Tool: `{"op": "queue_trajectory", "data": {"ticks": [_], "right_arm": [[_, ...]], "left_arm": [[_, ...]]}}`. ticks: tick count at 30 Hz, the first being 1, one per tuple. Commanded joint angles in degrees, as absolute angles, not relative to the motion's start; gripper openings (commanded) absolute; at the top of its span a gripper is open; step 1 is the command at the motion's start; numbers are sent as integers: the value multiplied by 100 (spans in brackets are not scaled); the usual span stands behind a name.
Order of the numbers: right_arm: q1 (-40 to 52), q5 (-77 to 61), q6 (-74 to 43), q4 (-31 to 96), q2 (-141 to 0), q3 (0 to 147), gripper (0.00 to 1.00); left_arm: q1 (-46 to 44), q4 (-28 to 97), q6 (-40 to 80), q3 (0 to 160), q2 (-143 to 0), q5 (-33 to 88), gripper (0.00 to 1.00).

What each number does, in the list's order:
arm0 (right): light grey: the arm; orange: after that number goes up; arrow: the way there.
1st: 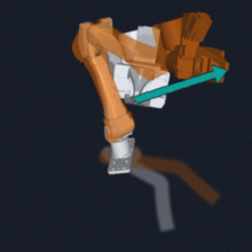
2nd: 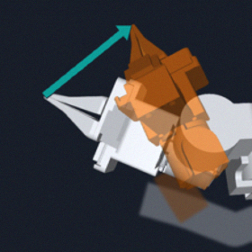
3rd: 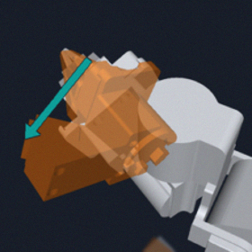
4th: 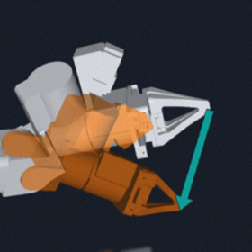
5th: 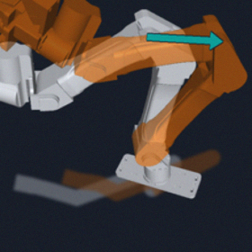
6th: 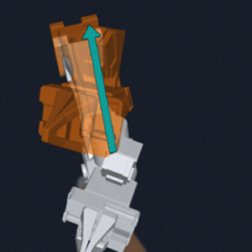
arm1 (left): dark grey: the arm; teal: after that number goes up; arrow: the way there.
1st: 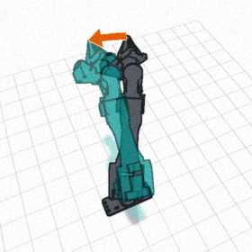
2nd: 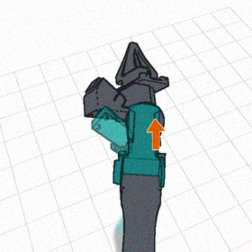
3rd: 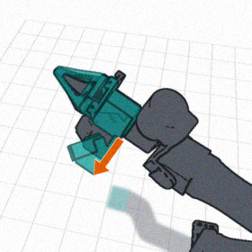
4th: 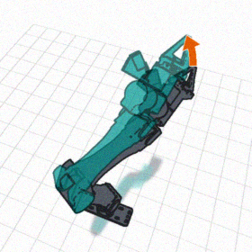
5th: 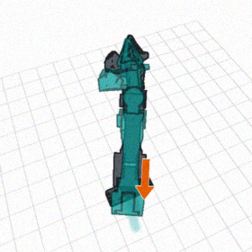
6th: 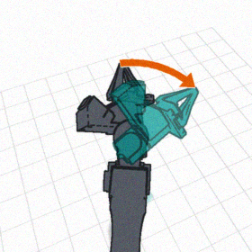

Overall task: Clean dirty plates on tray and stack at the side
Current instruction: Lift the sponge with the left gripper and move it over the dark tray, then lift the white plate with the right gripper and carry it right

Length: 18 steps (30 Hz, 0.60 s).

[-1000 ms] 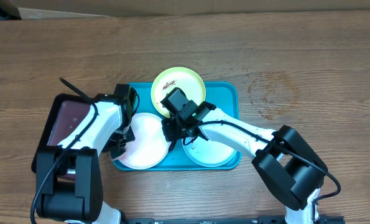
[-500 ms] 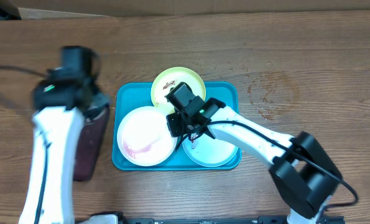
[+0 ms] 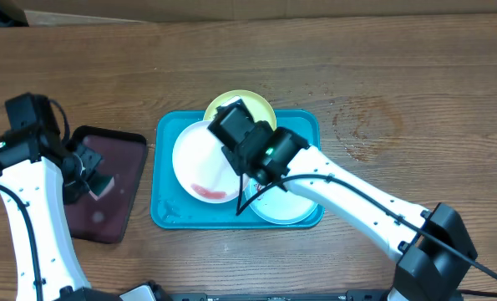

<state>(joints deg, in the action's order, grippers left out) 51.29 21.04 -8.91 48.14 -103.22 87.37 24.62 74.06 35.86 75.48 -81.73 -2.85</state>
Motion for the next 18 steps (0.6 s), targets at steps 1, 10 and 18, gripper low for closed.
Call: {"op": "queue_trajectory", "data": {"ticks": [1,10,18], "right_arm": [[5422,3656,-381,4775,-10130,8978,4],[6298,5787,1326,3854,-10130,8978,4],[6882,6764,2488,3221,-10130,8978,4]], "left_arm": [[2679,7349,3551,7321,-8263,8,4],[3000,7343,3463,7063,-8326,10,4],[3009,7312,3424,7048,-8326,3,4]]}}
